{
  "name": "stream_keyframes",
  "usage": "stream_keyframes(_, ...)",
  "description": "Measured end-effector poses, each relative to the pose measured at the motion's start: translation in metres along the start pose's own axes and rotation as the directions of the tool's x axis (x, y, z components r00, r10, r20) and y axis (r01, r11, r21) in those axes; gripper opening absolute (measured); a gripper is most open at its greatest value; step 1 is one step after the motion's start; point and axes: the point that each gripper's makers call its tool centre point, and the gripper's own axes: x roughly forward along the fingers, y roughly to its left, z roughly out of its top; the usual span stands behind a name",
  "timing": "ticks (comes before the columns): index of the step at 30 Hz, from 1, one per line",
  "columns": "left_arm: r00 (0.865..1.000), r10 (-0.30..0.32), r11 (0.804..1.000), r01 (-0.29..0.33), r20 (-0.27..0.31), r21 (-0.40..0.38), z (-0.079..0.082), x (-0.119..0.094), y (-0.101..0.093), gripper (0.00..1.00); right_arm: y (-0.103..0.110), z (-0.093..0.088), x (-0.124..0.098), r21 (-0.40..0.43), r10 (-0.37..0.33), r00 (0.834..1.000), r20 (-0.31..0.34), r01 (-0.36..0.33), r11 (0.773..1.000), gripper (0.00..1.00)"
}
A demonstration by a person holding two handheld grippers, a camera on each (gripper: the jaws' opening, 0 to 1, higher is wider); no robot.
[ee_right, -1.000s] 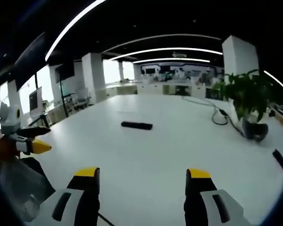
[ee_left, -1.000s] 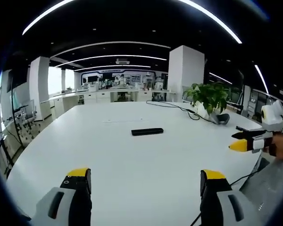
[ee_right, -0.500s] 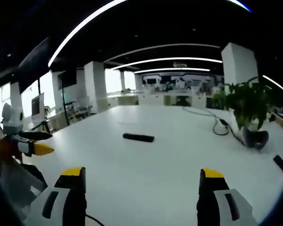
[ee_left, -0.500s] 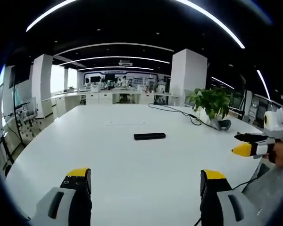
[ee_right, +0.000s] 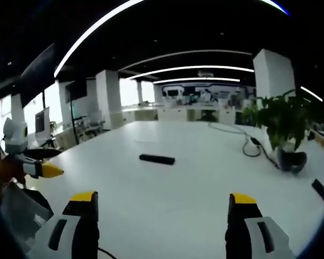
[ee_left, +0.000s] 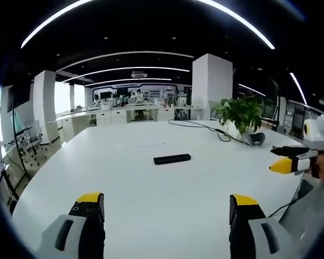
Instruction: Press the specified remote control buttons in sequence, fully releasing each button before pressing the next.
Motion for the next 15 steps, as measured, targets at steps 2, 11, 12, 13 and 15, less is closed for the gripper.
stream_keyframes(2,1.0,-0.003,1.0,0.003,-0.001,0.004,0.001,0.001,0.0,1.0,0.001,0.0,0.001,-0.001,0.007,1.0,-0.006,-0.007,1.0,0.98)
stream_keyframes(11,1.0,-0.019,0.999,0.019,0.006,0.044,0.013,0.009,0.004,1.0,0.001,0.017,0.012,-0.027,0.016,1.0,0.013,-0.016,1.0,0.97)
stream_keyframes(12,1.0,-0.022,0.999,0.021,0.008,0.046,0.014,0.01,0.005,1.0,0.001,0.018,0.013,-0.032,0.017,1.0,0.012,-0.016,0.999,0.97)
stream_keyframes(13,1.0,-0.023,0.999,0.022,0.008,0.048,0.015,0.012,0.005,1.0,0.0,0.019,0.015,-0.035,0.018,1.0,0.011,-0.018,0.999,0.97)
stream_keyframes(15,1.0,-0.024,0.998,0.023,0.005,0.054,0.016,0.015,0.007,1.0,0.0,0.02,0.017,-0.038,0.019,1.0,0.012,-0.019,0.999,0.97)
